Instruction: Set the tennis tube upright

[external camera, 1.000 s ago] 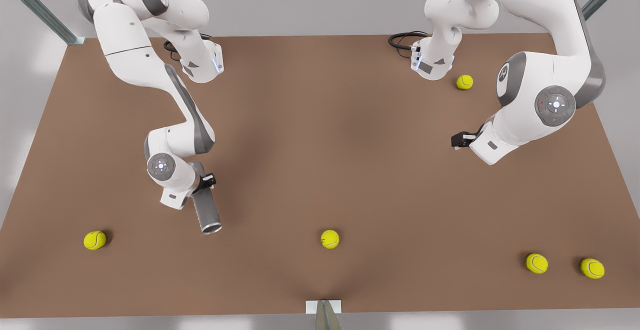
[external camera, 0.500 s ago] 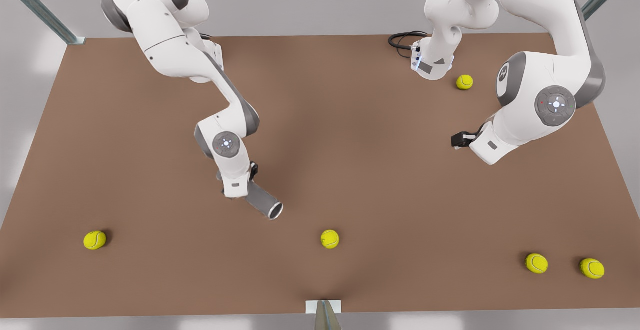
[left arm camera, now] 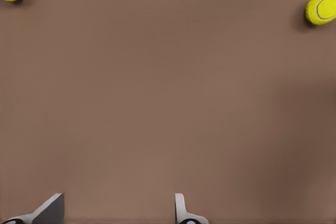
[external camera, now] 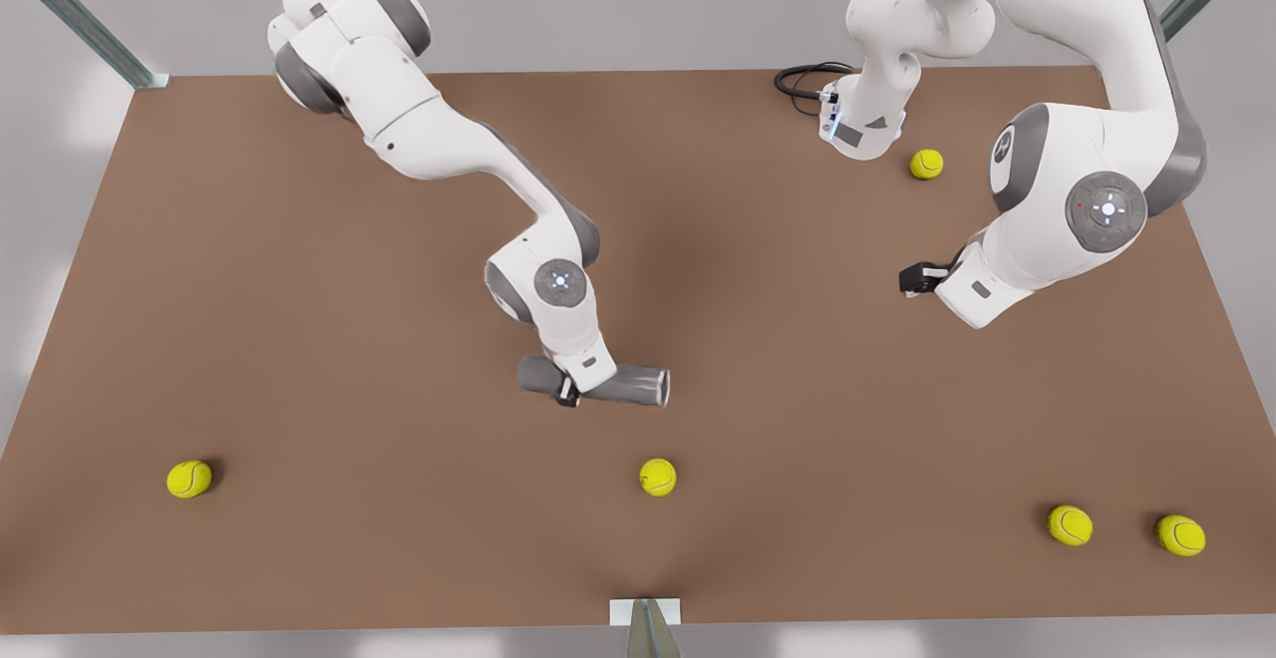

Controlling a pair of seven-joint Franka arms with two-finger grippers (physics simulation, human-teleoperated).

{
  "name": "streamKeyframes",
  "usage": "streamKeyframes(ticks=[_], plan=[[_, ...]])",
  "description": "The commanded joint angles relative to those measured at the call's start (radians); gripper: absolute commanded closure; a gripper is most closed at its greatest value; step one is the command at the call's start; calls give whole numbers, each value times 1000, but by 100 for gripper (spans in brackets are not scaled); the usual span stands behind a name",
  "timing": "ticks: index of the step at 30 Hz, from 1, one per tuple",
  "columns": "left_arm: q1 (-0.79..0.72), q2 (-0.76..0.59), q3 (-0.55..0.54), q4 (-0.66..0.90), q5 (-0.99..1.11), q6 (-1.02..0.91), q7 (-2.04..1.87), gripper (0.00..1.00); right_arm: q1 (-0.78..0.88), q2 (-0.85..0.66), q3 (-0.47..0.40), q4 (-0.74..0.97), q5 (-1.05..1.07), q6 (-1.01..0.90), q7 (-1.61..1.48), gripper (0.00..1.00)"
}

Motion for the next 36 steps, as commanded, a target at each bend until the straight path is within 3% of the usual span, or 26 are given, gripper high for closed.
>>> streamKeyframes(ticks=[1,7,13,14,16,17,22,25,27,28,29,31,33,36], plan=[[0,0,0,0,0,0,0,0,5,9,0,13,6,-9,-7,35],[0,11,0,-2,0,0,0,0,89,101,-6,127,6,-42,-44,31],[0,21,0,0,0,3,0,0,161,282,-8,424,14,-190,-67,25],[0,20,0,0,0,3,0,0,173,302,-9,452,17,-190,-67,22],[0,21,0,0,0,3,0,0,187,320,-9,472,17,-188,-67,3],[0,21,0,0,0,5,0,0,187,326,-9,478,18,-187,-67,0],[0,28,0,0,0,6,0,0,178,317,-8,479,89,-213,-63,0],[6,63,8,2,-118,9,-21,0,78,104,-3,460,178,-466,-17,0],[112,176,11,3,-497,8,-20,0,-8,-121,-34,426,176,-661,304,0],[147,222,11,3,-621,9,-9,0,-32,-215,-92,339,172,-682,420,0],[169,288,11,3,-756,21,-2,0,-187,-338,-109,184,172,-662,509,0],[197,443,9,5,-1041,37,139,0,-460,-528,-45,-135,196,-481,577,0],[204,583,2,3,-1193,55,429,0,-486,-539,-23,-139,199,-538,698,0],[197,638,-40,-2,-1244,158,569,0,-483,-534,-28,-36,198,-684,684,0]])
